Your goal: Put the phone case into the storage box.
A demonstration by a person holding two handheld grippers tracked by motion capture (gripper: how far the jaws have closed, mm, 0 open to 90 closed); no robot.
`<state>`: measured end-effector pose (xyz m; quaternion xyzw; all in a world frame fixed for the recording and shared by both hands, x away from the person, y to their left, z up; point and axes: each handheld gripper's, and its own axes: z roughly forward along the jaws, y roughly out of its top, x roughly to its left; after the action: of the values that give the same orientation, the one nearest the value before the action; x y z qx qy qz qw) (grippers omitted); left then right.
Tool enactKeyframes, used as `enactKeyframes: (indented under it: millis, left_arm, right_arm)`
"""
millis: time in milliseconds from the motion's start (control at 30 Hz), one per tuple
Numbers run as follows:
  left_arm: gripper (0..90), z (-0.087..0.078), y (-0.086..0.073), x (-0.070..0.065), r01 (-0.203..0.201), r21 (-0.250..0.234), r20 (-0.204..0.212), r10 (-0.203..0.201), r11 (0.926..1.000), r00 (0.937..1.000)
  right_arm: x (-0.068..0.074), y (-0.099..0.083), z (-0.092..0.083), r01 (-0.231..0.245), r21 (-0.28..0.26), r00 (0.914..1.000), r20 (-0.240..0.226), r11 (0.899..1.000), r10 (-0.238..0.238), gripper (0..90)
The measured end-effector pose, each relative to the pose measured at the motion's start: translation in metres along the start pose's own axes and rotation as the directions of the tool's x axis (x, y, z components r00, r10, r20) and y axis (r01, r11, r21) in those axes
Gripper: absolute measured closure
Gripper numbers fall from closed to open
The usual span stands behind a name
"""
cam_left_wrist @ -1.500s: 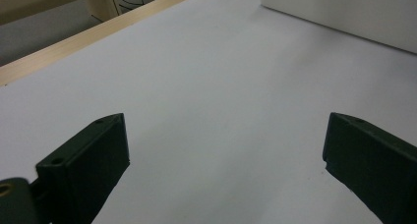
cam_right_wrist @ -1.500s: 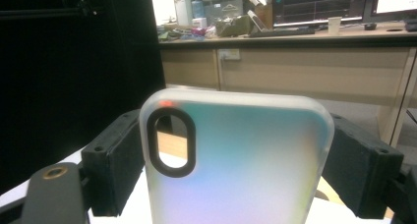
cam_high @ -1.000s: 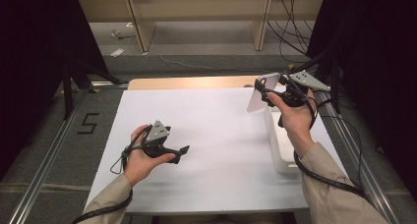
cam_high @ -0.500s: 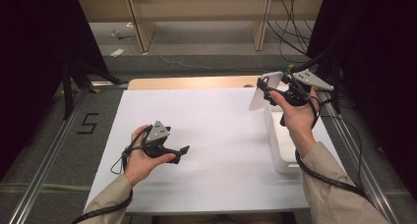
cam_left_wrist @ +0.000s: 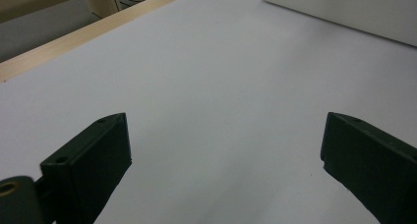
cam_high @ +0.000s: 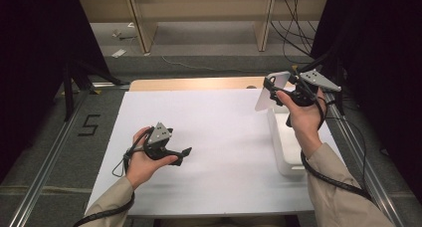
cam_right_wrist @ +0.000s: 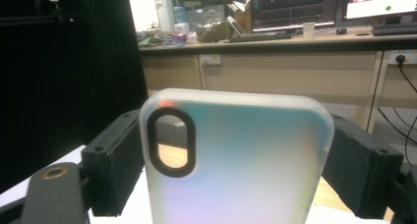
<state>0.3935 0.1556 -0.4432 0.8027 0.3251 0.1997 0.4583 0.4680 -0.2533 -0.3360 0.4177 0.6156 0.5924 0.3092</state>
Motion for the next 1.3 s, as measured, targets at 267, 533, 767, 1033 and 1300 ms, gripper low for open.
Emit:
enactKeyframes:
  millis: [267, 533, 767, 1033, 1300]
  left_arm:
    - [4.2, 0.000, 0.000, 0.000, -0.001, 0.002, 0.001, 0.001, 1.0000, 1.0000]
    - [4.2, 0.000, 0.000, 0.000, -0.003, 0.001, 0.000, 0.003, 1.0000, 1.0000]
    - [4.2, 0.000, 0.000, 0.000, -0.002, 0.000, 0.000, 0.002, 1.0000, 1.0000]
    - [4.2, 0.000, 0.000, -0.001, -0.003, -0.001, 0.001, 0.003, 1.0000, 1.0000]
    - [4.2, 0.000, 0.000, -0.001, -0.003, -0.001, 0.000, 0.003, 1.0000, 1.0000]
  right_arm:
    - [-0.004, 0.002, -0.002, 0.000, -0.002, 0.9998, 0.019, 1.000, 0.000, 18.0]
    - [-0.008, 0.002, -0.003, -0.006, 0.005, 0.9992, 0.039, 1.000, 0.006, 18.0]
    - [-0.010, 0.002, -0.003, -0.001, 0.006, 0.9987, 0.051, 1.000, 0.001, 18.0]
    - [-0.012, 0.001, -0.003, 0.000, 0.011, 0.9984, 0.056, 1.000, 0.000, 18.0]
    - [-0.016, 0.002, -0.004, -0.005, 0.008, 0.9976, 0.069, 1.000, 0.005, 18.0]
